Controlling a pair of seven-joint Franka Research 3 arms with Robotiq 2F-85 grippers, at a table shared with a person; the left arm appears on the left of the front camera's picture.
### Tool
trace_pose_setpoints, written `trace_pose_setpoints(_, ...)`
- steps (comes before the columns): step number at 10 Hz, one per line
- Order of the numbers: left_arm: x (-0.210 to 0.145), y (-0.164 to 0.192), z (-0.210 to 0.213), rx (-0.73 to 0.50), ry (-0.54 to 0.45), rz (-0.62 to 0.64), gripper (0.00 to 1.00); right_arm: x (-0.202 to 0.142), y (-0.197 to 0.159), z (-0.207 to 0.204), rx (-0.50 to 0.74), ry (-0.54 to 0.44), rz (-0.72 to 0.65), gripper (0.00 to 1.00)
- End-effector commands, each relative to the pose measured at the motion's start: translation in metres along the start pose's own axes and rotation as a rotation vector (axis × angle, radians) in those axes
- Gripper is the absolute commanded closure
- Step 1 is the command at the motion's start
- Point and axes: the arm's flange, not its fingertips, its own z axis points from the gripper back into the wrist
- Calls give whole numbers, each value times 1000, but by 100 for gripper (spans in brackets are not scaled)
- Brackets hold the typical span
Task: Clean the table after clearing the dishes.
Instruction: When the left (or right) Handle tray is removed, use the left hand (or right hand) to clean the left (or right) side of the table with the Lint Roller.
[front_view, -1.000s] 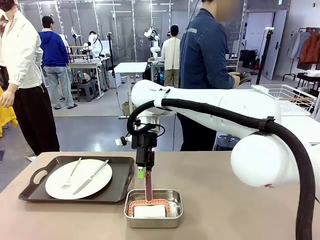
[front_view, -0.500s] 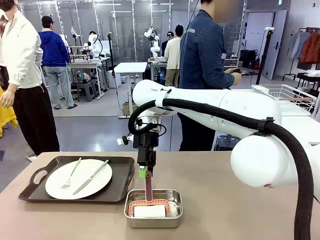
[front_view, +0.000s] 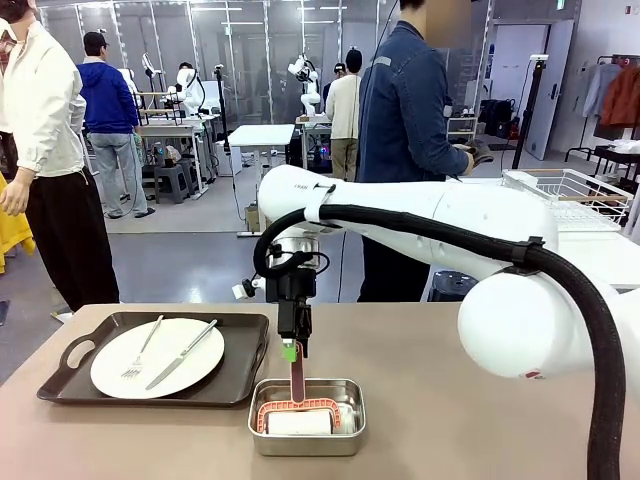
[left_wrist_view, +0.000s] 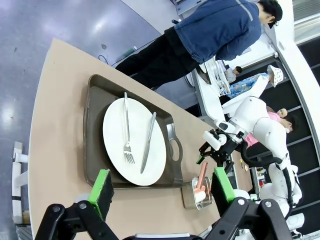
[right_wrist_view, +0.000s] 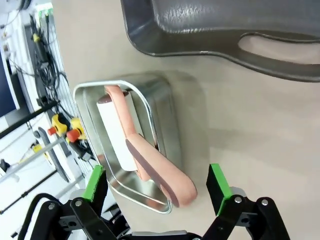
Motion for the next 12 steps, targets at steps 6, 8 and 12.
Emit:
trace_pose_setpoints(6,0,1,2,-13,-1,-16,0,14,-15,3,-1,44,202,0)
trace_pose_setpoints(8,0,1,2,-13,-1,-16,0,14,-15,3,-27,16,219,0)
trace_pose_setpoints(12,0,1,2,-13,-1,-16,0,15,-13,2,-5,13,221,74)
